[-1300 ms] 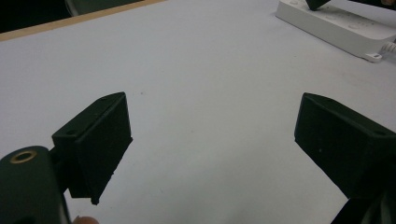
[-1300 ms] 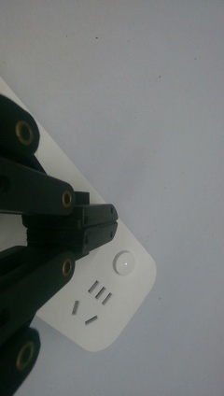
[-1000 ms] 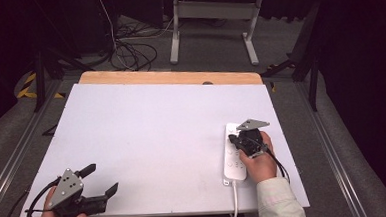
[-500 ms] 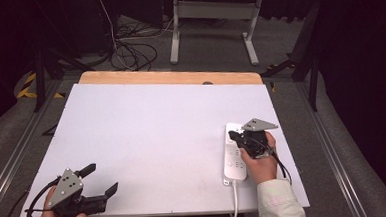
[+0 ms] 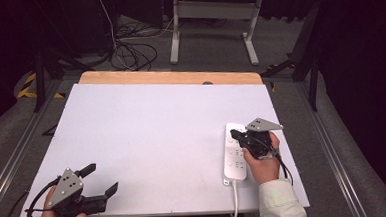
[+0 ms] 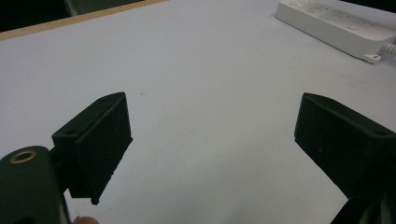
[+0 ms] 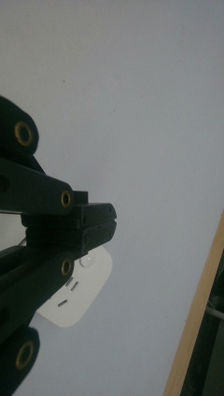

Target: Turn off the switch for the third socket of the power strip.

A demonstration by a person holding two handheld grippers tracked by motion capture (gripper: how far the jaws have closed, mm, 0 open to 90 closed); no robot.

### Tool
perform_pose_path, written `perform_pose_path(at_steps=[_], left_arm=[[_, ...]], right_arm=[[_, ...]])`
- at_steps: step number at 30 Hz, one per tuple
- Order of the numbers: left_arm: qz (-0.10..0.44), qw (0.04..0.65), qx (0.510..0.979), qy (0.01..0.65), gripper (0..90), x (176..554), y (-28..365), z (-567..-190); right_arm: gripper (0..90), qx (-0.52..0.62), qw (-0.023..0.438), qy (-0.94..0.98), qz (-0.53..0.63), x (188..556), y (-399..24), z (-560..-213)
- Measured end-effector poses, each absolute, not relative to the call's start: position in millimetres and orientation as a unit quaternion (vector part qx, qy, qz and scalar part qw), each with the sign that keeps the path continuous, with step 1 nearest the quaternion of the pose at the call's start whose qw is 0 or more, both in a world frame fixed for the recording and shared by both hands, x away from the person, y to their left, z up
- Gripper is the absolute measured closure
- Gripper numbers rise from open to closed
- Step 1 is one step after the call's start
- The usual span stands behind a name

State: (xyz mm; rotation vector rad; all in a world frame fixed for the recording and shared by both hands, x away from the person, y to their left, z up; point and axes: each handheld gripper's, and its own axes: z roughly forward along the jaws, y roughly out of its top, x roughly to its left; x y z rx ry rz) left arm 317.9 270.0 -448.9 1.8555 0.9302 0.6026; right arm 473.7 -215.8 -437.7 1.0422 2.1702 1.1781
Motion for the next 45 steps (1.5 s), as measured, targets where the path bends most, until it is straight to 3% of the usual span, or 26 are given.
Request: perform_pose_path(at_steps=[2, 10, 24, 33, 45], left_arm=[[0.245, 0.47, 0.758, 0.381, 11.4, 317.8, 270.1, -448.8], [0.243, 0.47, 0.756, 0.385, 11.4, 317.5, 270.0, -448.8], [0.247, 0.471, 0.756, 0.382, 11.4, 317.1, 271.2, -448.1], [0.248, 0.472, 0.754, 0.384, 11.4, 316.8, 270.7, -448.2], [0.247, 0.47, 0.755, 0.384, 11.4, 317.9, 271.7, -448.4]], right_arm=[[89.9, 0.377, 0.23, 0.788, 0.43, 472.7, -216.9, -436.3], [65.4, 0.366, 0.228, 0.774, 0.463, 467.6, -223.0, -425.8], [37.9, 0.338, 0.208, 0.778, 0.486, 440.9, -229.7, -407.7], [26.5, 0.329, 0.198, 0.78, 0.493, 423.8, -238.7, -407.4], [24.5, 0.32, 0.177, 0.778, 0.511, 408.8, -253.0, -423.8]])
